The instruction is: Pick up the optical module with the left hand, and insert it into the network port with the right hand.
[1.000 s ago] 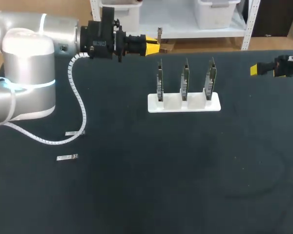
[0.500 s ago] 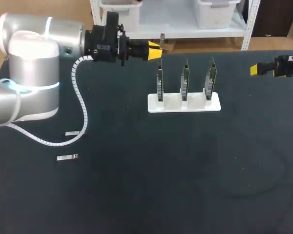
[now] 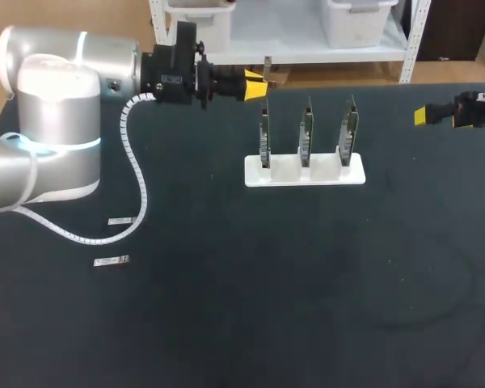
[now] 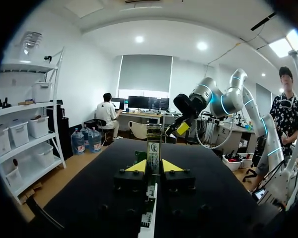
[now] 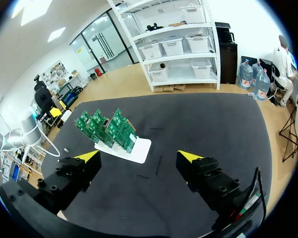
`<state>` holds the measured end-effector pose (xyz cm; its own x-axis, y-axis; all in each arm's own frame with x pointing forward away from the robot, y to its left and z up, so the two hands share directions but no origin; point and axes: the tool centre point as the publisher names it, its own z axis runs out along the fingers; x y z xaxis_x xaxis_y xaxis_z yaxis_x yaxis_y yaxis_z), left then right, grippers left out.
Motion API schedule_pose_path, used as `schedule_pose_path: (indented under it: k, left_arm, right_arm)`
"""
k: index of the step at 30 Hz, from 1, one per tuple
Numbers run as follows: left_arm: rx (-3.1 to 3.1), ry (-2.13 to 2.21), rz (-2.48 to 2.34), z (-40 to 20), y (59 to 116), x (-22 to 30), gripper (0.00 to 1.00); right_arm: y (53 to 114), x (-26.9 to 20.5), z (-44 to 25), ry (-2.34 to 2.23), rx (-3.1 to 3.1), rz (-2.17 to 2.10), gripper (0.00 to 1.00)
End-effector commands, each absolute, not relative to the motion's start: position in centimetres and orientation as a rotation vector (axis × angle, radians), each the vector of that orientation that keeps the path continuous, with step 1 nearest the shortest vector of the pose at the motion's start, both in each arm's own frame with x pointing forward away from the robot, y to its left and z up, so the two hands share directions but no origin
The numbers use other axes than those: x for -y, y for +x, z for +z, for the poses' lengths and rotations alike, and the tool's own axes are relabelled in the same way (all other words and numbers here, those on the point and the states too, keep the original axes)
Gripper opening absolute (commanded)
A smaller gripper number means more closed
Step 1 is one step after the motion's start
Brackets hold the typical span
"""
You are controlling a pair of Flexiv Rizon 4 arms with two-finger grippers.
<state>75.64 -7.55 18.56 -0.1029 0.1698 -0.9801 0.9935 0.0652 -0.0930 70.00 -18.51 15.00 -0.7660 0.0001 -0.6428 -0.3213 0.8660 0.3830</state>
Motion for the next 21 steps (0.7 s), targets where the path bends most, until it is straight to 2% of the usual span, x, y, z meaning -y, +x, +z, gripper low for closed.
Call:
schedule_pose_path:
  k: [1,21]
  left_arm:
    - [-1.439,1.242,-1.153,18.29,75.81,7.72,0.00]
    - [-1.462,1.219,-1.175,18.06,75.84,7.78,0.00]
  right_arm:
    - [70.00,18.50,15.00,-0.231,-2.374,0.636,1.00]
    - [70.00,18.50,15.00,-0.231,-2.374,0.636,1.00]
